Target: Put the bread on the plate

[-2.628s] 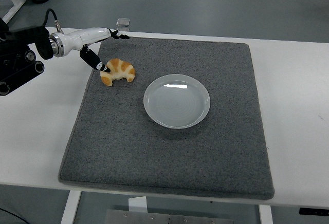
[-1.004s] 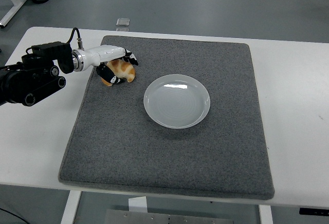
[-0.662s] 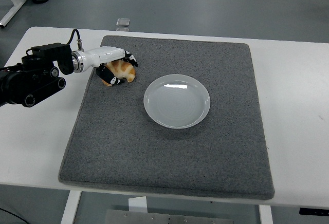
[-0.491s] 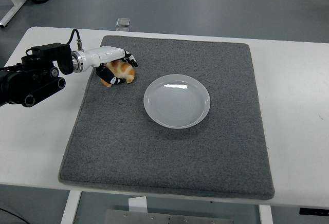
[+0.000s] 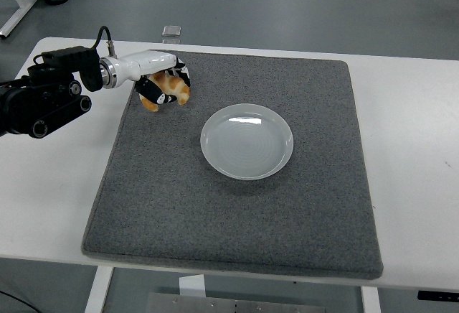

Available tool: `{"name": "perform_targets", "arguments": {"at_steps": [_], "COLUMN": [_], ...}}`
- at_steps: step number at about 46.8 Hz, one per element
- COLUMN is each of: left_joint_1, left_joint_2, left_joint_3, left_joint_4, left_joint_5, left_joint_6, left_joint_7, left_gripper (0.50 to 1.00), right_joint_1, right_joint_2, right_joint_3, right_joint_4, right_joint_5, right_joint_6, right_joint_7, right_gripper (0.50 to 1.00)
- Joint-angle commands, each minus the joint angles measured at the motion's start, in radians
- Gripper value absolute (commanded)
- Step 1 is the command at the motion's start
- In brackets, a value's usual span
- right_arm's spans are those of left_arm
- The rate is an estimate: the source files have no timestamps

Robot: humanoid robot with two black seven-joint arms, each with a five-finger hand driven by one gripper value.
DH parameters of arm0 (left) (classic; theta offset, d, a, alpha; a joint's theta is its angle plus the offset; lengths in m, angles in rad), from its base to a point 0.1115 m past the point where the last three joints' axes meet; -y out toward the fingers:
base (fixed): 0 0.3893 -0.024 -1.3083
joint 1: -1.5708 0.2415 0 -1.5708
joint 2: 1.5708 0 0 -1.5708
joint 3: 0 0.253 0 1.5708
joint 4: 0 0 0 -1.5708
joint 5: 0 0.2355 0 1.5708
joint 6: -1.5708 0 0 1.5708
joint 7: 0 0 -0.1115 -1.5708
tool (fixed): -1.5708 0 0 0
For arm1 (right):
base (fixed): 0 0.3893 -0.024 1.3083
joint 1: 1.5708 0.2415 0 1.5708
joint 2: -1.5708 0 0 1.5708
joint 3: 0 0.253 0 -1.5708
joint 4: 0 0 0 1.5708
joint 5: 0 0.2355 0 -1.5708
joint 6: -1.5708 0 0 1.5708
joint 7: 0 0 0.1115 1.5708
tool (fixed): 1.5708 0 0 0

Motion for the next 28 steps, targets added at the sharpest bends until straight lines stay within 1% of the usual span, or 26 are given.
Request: {"name": "perform_targets", "arguments": {"at_steps": [1, 3, 6, 11, 14, 24, 28], "left_joint_1": [-0.032, -0.055, -0.085, -0.143, -0.169, -0.239, -0.263], "left_joint_2": [0.02, 0.03, 0.04, 0.057, 0.065, 0.074, 0.08], "left_joint_3": [0.0, 0.002, 0.002, -0.006, -0.012, -0.014, -0.015], "left_joint_4": [-0.001, -0.004, -0.013, -0.016, -0.018, -0.02, -0.038], "left_joint_5": [0.0, 0.0, -0.002, -0.014, -0.032, -0.059, -0.06], "left_joint_6": [-0.009, -0.018, -0.047, -0.136, -0.172, -0.183, -0.183], "left_joint_7": [-0.01, -0.016, -0.028, -0.056, -0.061, -0.064, -0.071], "left_gripper": [0.5, 0.5, 0.5, 0.5, 0.5, 0.5, 0.5], "right_joint_1": [0.0, 0.0, 0.0, 0.0, 0.0, 0.0, 0.0], "right_joint_2": [0.0, 0.0, 0.0, 0.0, 0.0, 0.0, 0.0], "right_joint_3": [0.0, 0.0, 0.0, 0.0, 0.0, 0.0, 0.0], "right_joint_4": [0.0, 0.0, 0.0, 0.0, 0.0, 0.0, 0.0], "right_joint_5": [0.0, 0.0, 0.0, 0.0, 0.0, 0.0, 0.0], "right_joint_6": [0.0, 0.0, 0.0, 0.0, 0.0, 0.0, 0.0], "right_joint_7": [0.0, 0.0, 0.0, 0.0, 0.0, 0.0, 0.0], "right_gripper": [0.952, 0.952, 0.952, 0.952, 0.954, 0.952, 0.952]}}
